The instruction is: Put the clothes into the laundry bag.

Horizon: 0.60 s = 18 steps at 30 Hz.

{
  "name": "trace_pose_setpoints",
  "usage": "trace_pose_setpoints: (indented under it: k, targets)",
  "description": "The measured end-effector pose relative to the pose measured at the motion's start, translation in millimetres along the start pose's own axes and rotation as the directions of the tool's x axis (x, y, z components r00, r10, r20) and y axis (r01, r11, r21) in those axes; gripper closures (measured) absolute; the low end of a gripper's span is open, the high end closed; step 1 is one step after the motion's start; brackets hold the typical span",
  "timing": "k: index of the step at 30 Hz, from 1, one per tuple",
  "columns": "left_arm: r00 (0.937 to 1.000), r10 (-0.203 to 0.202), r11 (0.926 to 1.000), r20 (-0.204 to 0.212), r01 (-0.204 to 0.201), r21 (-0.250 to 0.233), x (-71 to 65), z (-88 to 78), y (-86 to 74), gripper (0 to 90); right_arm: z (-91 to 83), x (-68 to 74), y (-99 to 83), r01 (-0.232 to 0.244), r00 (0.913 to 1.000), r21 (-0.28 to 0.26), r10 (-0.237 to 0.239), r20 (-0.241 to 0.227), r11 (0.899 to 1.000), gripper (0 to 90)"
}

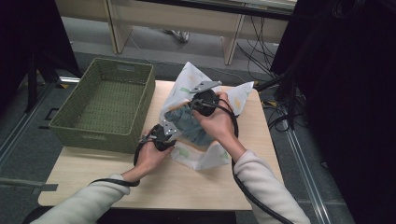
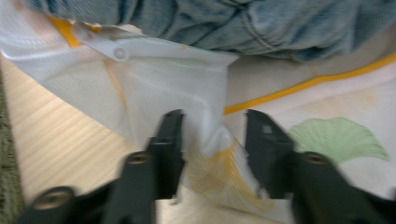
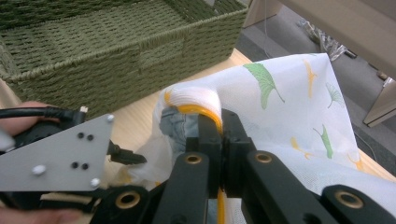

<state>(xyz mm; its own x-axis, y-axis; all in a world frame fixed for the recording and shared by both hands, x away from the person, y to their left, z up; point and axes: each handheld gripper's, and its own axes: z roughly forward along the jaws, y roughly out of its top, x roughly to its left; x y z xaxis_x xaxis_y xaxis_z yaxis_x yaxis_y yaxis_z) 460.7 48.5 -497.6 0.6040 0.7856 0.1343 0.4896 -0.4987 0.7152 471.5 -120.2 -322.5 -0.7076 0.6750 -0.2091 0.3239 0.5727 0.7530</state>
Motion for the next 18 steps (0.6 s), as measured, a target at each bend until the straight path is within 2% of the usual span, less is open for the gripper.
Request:
trace_pose_setpoints:
  k: [2,3,5,8,9,10,12,13,15,18]
  targets:
    - [1.0000,0.007,0.9997,-0.006,-0.007,0.024,3.4,1.2,-0.6,82.9,-0.3,-0.7,-0.1,-0.001,1.0000,0.001,0.001,0.001,1.000,89.8]
    - [1.0000,-0.005,0.9999,-0.008,0.005,0.013,3.5,1.6,-1.0,88.1,-0.7,-1.5,0.0,0.005,1.0000,0.000,-0.005,0.002,1.000,89.8]
    - [1.0000,0.001,1.0000,0.002,-0.001,0.007,3.4,-2.1,-1.3,89.3,-1.1,-2.4,-0.3,-0.002,1.0000,0.000,0.002,0.003,1.000,89.8]
    - [0.9998,0.005,0.9970,0.017,-0.004,-0.077,0.5,-16.3,-1.0,89.4,-0.4,-4.7,-1.6,-0.003,0.9999,0.000,0.003,0.013,1.000,89.8]
    - [0.9997,-0.005,0.9938,0.023,0.007,-0.111,0.0,-22.8,-0.3,89.4,0.0,-5.4,-2.4,-0.011,0.9998,0.003,0.011,0.016,1.000,89.8]
    - [0.9995,-0.003,0.9884,0.031,0.007,-0.152,-0.4,-29.1,0.4,89.3,0.8,-7.1,-3.2,0.000,0.9997,0.002,0.000,0.023,1.000,89.8]
    - [0.9996,0.007,0.9744,0.029,0.000,-0.225,-1.1,-42.3,1.2,89.3,2.0,-9.6,-5.0,-0.007,0.9996,0.010,0.007,0.029,1.000,89.8]
    - [0.9994,0.005,0.9690,0.034,0.004,-0.247,-1.4,-48.0,1.0,89.3,2.8,-10.6,-6.1,-0.013,0.9993,0.017,0.013,0.034,1.000,89.8]
    - [0.9988,-0.005,0.9635,0.048,0.017,-0.267,-2.6,-56.2,-0.9,89.3,4.1,-12.9,-8.2,-0.020,0.9988,0.023,0.019,0.044,1.000,89.8]
    - [0.9979,0.010,0.9713,0.063,0.006,-0.238,-4.7,-62.6,-5.7,89.3,5.1,-16.0,-10.4,-0.028,0.9980,0.033,0.026,0.057,0.999,89.8]
